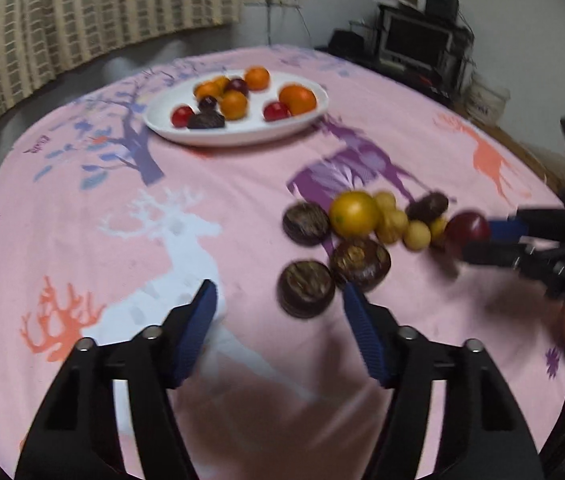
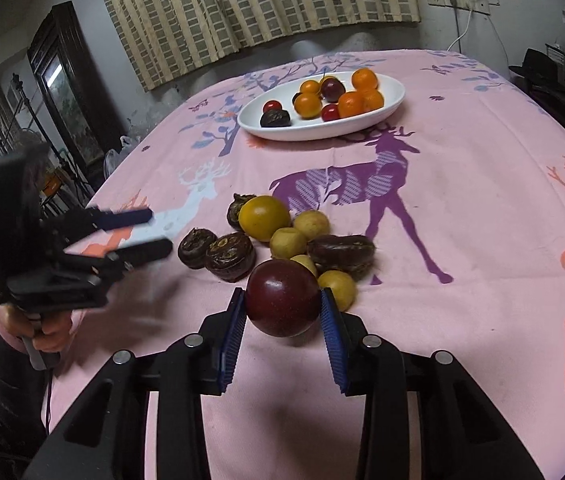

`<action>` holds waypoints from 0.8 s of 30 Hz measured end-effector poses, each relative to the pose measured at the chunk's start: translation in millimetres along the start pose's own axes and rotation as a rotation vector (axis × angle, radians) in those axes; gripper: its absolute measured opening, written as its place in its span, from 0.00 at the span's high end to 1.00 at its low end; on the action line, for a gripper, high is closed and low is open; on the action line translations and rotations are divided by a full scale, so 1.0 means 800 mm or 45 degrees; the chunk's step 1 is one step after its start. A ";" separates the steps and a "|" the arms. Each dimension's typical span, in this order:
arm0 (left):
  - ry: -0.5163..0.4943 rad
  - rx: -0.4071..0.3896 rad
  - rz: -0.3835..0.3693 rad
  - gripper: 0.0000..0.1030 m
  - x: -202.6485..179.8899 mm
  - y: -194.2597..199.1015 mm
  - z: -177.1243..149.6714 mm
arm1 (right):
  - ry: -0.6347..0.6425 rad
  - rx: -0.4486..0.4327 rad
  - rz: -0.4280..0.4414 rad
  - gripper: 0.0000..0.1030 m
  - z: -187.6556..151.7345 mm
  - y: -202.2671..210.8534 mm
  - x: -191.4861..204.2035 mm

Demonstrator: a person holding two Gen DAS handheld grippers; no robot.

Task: Organize fruits
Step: 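Grasp a dark plum with the right tool while the left tool grasps a dark lychee, then carry the lychee in the left tool while the right tool carries the plum onto the plate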

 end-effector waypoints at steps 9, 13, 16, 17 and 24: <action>-0.091 0.069 -0.001 0.54 -0.021 -0.036 -0.003 | -0.012 -0.029 0.038 0.63 -0.002 0.009 -0.004; -0.089 0.056 -0.007 0.60 -0.022 -0.038 0.002 | -0.011 -0.041 0.044 0.63 -0.002 0.011 -0.007; -0.106 0.048 0.005 0.64 -0.025 -0.038 0.003 | -0.011 -0.040 0.042 0.63 -0.002 0.011 -0.007; -0.109 0.048 0.010 0.64 -0.025 -0.037 0.002 | -0.009 -0.042 0.043 0.63 -0.001 0.012 -0.007; -0.022 -0.076 -0.060 0.64 -0.011 0.019 0.050 | 0.042 -0.100 0.045 0.63 0.068 0.019 -0.014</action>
Point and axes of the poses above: each gripper's, at about its wrist camera, not at the fingertips, and y roughly against the way its jaws point, x to its left, z to its top, the point moved 7 cm from there along -y, roughly the way its jaws point, and after that the axes turned 8 degrees about x, right-handed, at the moved point
